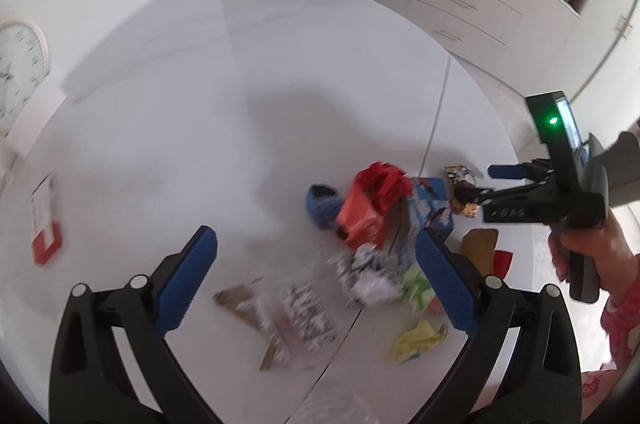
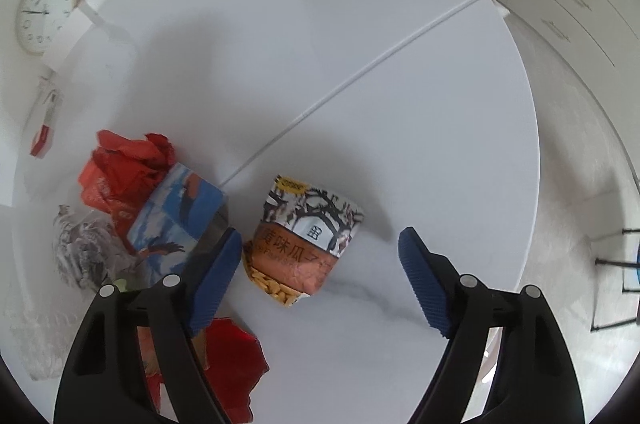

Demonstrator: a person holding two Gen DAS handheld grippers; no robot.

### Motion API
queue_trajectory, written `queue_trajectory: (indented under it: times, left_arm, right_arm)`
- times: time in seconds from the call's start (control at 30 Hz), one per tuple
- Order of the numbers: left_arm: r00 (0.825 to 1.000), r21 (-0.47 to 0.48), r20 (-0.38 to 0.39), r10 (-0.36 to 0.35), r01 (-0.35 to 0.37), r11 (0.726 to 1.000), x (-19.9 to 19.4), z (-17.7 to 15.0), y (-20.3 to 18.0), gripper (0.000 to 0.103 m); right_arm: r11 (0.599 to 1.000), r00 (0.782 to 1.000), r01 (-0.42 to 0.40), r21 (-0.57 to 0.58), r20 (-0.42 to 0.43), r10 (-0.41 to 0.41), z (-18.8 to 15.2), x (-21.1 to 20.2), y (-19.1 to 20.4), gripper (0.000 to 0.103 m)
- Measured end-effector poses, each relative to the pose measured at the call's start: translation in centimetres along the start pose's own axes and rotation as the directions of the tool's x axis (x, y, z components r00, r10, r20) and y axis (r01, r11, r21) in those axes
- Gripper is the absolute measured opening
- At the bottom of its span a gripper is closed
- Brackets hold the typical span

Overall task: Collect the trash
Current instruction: 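Move the right tool to the snack bag and grasp it, then release the snack bag into the bin with the right tool while the left drops a red wrapper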

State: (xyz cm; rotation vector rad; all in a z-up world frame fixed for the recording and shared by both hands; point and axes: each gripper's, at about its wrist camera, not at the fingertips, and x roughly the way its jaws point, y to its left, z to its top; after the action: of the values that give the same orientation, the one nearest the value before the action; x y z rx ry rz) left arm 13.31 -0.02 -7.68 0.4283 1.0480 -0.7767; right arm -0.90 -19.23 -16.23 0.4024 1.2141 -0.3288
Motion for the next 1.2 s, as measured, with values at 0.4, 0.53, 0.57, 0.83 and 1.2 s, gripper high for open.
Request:
queue_trajectory:
  times: [0.4, 0.53, 0.57, 0.83, 1.2]
  left_arm:
    - [0.996, 0.167, -0.087, -0.028, 0.043, 0.985, 7.0, 4.5, -4.9, 0.076]
    - [0.992, 0.197, -0.123, -0.023, 0.047, 0.979, 8.6, 5.0, -5.8, 0.064]
    - [0.991, 0.214, -0.132, -0.01, 0.038, 0.976, 9.1, 5.1, -6.1, 0.063]
    - [0.979, 0.265, -0.204, -0.016, 0.071, 0.962, 11.0, 5.6, -7.3, 0.034]
    - [0.98, 0.234, -0.196, -0.037, 0.084, 0.969, 11.1, 5.9, -7.0, 0.012]
  right_arm:
    - [0.998, 0.999, 0.035, -0.044, 0.03, -0.034, 0.2, -0.5, 1.1, 0.045]
    - [1.0, 0.999, 0.001, -0.028, 0.04, 0.0, 0.1, -0.9, -0.2, 0.034]
    - [1.0, 0.999, -0.014, -0.019, 0.04, 0.014, 0.3, -0.9, -0.5, 0.034]
    - [0.993, 0.991, -0.109, 0.032, 0.077, 0.107, 0.1, -1.9, -3.1, 0.033]
    - [0.979, 0.972, -0.189, 0.08, 0.159, 0.174, -0.6, -3.9, -6.1, 0.033]
